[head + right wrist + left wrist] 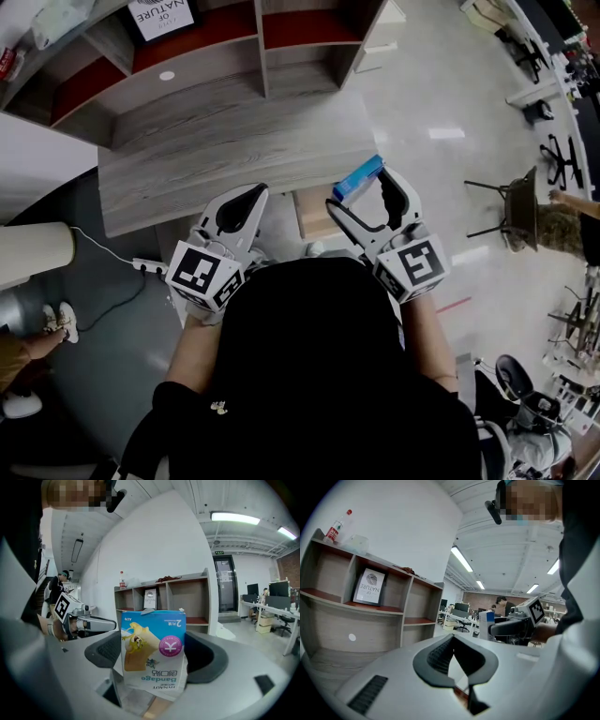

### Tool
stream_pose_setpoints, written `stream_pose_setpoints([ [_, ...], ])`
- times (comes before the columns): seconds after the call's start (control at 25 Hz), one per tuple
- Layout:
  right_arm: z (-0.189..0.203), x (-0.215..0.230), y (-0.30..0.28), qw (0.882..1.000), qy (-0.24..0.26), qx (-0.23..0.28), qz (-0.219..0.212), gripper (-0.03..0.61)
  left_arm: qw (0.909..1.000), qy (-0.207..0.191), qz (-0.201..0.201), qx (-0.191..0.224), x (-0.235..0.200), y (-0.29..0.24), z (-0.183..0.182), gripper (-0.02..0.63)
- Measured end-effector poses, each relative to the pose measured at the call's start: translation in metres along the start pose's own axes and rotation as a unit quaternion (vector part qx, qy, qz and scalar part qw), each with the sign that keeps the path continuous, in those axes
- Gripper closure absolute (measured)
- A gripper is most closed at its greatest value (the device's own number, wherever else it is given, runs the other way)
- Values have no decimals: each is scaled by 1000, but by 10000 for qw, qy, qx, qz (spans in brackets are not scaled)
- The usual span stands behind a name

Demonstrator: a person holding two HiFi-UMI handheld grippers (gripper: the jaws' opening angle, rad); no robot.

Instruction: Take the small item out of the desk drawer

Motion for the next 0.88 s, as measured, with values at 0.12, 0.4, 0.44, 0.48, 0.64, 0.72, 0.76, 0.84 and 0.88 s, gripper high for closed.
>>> stream_pose_setpoints([
  [0.12,0,1,0,10000,11,-22,43,173,10000,-2,5,1,1,0,-1,604],
  [0.4,2,0,3,10000,-76,-9,44,173,10000,-6,9,0,4,1,0,604],
  [0.44,2,0,3,10000,-81,-14,51,173,10000,-5,6,-1,4,2,0,604],
  [0.48,3,0,2,9999,-84,-21,59,173,10000,-2,2,-1,4,2,0,604],
  [0.64,5,-1,3,9999,-73,-35,69,173,10000,-3,0,-12,5,3,1,604],
  [0.72,5,-1,3,9999,-107,-53,88,173,10000,-9,1,-16,5,3,2,604],
  [0.76,4,-1,3,9998,-143,-72,113,173,10000,-14,1,-16,5,3,2,604],
  [0.84,4,-1,3,9998,-146,-70,130,173,10000,-21,-1,-15,6,4,2,604],
  [0.88,5,-1,4,9999,-107,-48,117,173,10000,-22,-2,-13,6,4,2,604],
])
Point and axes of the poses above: the fingertips, and each gripper's own axes: y backward along the fingers, x to its right, z out of its underside, the point moved 10 cm from there along y, backward along the fingers, and after that the axes turned 5 degrees about -z, right-handed, at the moved point
